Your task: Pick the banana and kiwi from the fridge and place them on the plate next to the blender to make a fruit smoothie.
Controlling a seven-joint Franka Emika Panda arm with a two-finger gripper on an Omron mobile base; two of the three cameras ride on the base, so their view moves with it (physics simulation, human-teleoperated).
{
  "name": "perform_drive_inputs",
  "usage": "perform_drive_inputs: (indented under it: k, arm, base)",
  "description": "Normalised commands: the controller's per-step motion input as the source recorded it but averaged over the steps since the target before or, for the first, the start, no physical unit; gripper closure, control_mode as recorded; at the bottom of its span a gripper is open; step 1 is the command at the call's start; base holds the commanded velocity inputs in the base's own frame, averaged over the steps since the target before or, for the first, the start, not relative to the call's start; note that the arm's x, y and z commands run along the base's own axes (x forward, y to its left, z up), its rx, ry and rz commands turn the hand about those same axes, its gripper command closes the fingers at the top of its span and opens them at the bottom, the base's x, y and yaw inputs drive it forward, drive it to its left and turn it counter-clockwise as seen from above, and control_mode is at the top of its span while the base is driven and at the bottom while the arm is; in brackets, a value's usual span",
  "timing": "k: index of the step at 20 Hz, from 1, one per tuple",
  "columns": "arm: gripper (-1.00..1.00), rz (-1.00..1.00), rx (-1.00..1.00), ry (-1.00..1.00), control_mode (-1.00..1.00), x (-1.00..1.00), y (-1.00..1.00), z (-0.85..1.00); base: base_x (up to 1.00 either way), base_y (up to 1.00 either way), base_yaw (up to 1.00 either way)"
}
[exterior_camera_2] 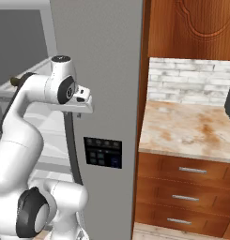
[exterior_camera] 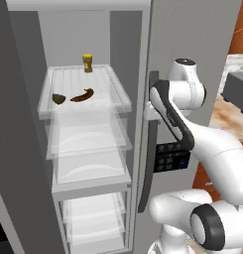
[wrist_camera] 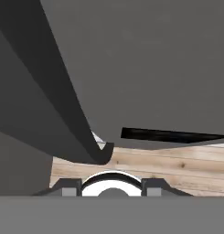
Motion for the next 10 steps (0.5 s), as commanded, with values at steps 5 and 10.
perform_drive_inputs:
  k: [5, 10]
  arm:
    - [-1.00, -0.04, -0.07, -0.36, -1.00, -0.48, 0.54, 0.18]
    - [-1.00, -0.14, 0.00, -0.06, -1.00, -0.39, 0.95, 0.42]
  base:
    - [0.00, 0.00, 0.00]
    - [0.00, 0.00, 0.00]
